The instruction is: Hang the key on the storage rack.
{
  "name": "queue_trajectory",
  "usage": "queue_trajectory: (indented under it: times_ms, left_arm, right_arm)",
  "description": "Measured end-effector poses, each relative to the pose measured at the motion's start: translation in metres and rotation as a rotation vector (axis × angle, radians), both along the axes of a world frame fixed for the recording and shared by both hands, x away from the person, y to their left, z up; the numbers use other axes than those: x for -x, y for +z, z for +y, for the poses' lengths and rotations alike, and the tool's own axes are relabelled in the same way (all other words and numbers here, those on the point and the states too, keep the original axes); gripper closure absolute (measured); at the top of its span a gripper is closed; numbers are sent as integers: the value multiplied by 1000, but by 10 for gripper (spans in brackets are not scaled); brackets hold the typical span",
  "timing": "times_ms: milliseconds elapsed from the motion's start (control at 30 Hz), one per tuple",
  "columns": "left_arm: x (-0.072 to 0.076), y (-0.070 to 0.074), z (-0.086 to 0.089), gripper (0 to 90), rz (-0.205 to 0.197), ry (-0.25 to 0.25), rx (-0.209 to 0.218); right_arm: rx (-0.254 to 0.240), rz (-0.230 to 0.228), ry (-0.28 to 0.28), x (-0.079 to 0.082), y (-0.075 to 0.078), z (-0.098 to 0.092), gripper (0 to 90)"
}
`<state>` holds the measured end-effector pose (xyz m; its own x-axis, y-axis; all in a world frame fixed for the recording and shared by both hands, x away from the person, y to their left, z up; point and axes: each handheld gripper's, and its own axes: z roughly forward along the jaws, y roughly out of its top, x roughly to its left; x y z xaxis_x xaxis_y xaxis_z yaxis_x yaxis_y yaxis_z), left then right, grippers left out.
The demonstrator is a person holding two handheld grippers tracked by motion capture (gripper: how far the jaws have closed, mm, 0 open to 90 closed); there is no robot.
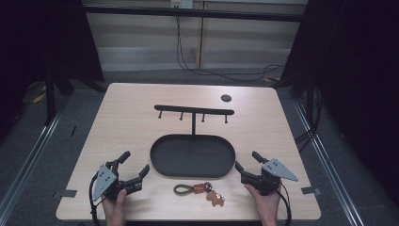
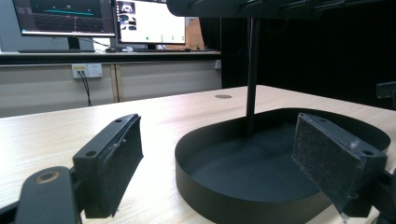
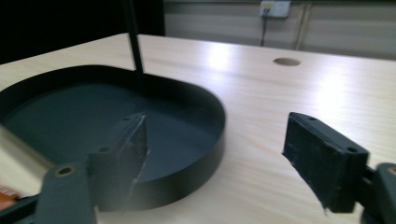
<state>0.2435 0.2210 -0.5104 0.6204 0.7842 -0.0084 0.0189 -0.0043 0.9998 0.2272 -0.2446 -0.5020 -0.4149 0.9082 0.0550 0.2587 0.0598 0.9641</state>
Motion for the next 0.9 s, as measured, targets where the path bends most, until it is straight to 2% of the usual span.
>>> queue_trajectory:
  times_ms: [33, 67, 133, 233, 267, 333, 367, 400, 433, 467, 533, 600, 633, 700, 833, 900]
  left_arm:
    - [0, 0, 0, 157, 0, 0, 0]
    - [0, 0, 0, 157, 0, 0, 0]
    - [0, 0, 0, 157, 0, 0, -1]
    - [0, 0, 0, 157, 0, 0, 0]
    - [0, 0, 0, 157, 0, -1, -1]
    - [0, 0, 0, 157, 0, 0, 0]
    - [0, 0, 0, 157, 0, 0, 0]
    - [0, 0, 0, 157, 0, 0, 0]
    - [0, 0, 0, 157, 0, 0, 0]
    - [0, 0, 0, 157, 0, 0, 0]
    - [0, 0, 0, 157, 1, 0, -1]
    - [0, 0, 0, 157, 0, 0, 0]
    - [0, 0, 0, 157, -1, 1, 0]
    - [0, 0, 0, 157, 0, 0, -1]
    - [0, 0, 0, 157, 0, 0, 0]
    - [0, 0, 0, 157, 0, 0, 0]
  right_arm:
    - [-10, 31, 39, 1, 3, 3, 258]
    - [-10, 31, 39, 1, 3, 3, 258]
    - [-8, 33, 67, 3, 6, 7, 320]
    - [-12, 35, 92, 4, 8, 10, 343]
    - [-20, 66, 118, 3, 11, 13, 360]
    - [-24, 86, 138, 2, 14, 14, 383]
    - [-32, 115, 155, 1, 16, 16, 387]
    - [-32, 115, 155, 1, 16, 16, 387]
    - [-10, 147, 175, 0, 19, 19, 394]
    - [-7, 160, 181, -1, 20, 21, 402]
    - [5, 171, 194, -1, 22, 24, 436]
    - [-10, 177, 207, -1, 23, 24, 435]
    - [-38, 194, 266, -1, 24, 25, 454]
    - [-41, 199, 274, -2, 25, 26, 456]
    - [-24, 245, 329, -6, 28, 35, 487]
    - [-20, 240, 337, -5, 29, 36, 494]
